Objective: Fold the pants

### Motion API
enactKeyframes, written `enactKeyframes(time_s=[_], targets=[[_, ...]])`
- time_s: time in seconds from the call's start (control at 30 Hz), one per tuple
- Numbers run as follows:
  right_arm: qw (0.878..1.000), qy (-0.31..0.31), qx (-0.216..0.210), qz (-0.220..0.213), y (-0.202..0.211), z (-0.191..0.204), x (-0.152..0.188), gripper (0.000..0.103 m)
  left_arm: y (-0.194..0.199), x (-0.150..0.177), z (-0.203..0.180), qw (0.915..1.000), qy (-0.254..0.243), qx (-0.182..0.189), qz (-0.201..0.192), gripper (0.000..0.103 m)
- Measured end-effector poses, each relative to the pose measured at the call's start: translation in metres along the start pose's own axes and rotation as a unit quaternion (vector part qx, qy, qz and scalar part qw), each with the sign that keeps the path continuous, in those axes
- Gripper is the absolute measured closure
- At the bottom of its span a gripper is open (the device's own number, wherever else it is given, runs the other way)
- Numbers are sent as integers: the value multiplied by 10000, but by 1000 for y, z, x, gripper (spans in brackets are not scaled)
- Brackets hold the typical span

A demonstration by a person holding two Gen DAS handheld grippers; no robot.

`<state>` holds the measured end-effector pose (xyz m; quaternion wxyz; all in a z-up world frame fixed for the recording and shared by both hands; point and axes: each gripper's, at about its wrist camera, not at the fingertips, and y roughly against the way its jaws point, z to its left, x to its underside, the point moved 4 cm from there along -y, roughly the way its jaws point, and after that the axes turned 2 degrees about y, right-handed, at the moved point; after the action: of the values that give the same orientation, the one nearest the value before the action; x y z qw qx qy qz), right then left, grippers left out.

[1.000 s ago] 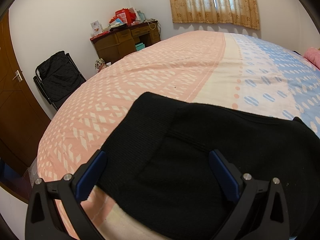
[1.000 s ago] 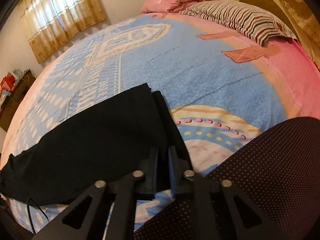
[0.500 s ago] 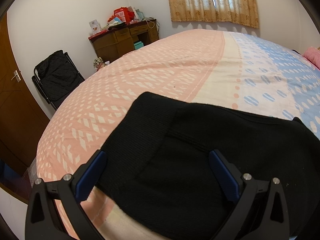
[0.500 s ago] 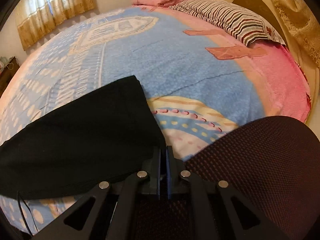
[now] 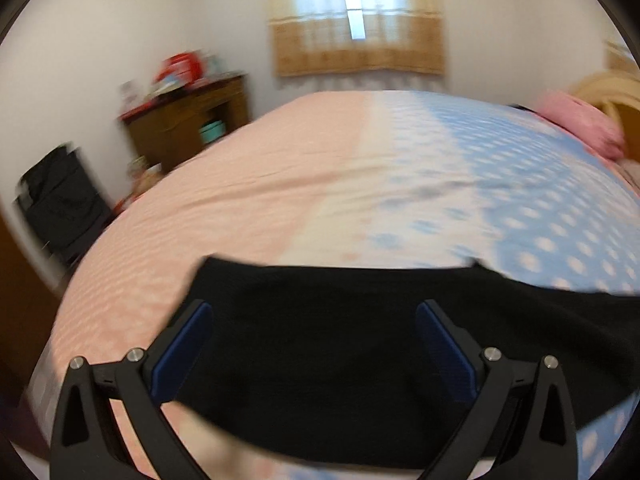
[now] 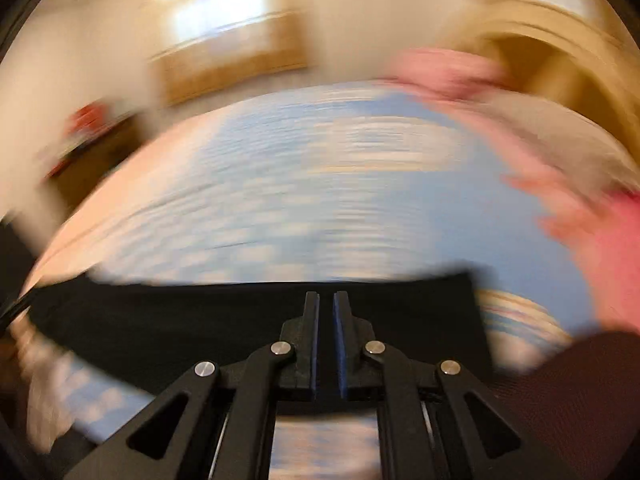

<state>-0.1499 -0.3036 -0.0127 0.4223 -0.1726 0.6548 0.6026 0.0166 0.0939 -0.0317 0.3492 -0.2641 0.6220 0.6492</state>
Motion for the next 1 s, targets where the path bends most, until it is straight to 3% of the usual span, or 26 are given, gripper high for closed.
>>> enactKeyframes(time_s=[0.17,0.3,0.4,0.47,0.6,0.67,0.7,0.73,0.83,0.87,0.93,1.0], targets=[[9826,1303,-1275,346,-62,131,-18,95,-8,14,-22,9990,-387,-72,197,0],[9542,2142,-1925,815,-115,197,-18,95,-11,26,-9,9995,-8,19,325,0],[9308,2756,-2086,1187,-143,225,-9,95,-26,46,-7,9975,159,-105,676,0],[9218,2951,-2124,1342,-156,231,-7,95,-25,52,-11,9990,102,-163,406,0],[9086,3257,-2083,1582,-170,238,-4,93,-26,54,-14,9993,117,-249,266,0],[9035,3314,-2132,1683,-172,238,-6,73,-25,53,-12,9994,103,-241,241,0],[9021,3356,-2096,1721,-174,239,-6,52,-25,53,-12,9994,103,-232,232,0],[8987,3444,-2057,1772,-176,240,-5,47,-24,54,-10,9994,103,-227,230,0],[8871,3827,-1990,1643,-179,249,-2,48,-26,53,-11,9994,102,-220,245,0],[8849,3925,-1962,1563,-178,252,-3,61,-27,53,-11,9994,105,-212,252,0],[8796,4074,-1951,1493,-177,257,-4,74,-28,52,-11,9994,103,-202,264,0],[8753,4187,-1955,1429,-175,260,-4,74,-29,51,-12,9994,103,-201,270,0]])
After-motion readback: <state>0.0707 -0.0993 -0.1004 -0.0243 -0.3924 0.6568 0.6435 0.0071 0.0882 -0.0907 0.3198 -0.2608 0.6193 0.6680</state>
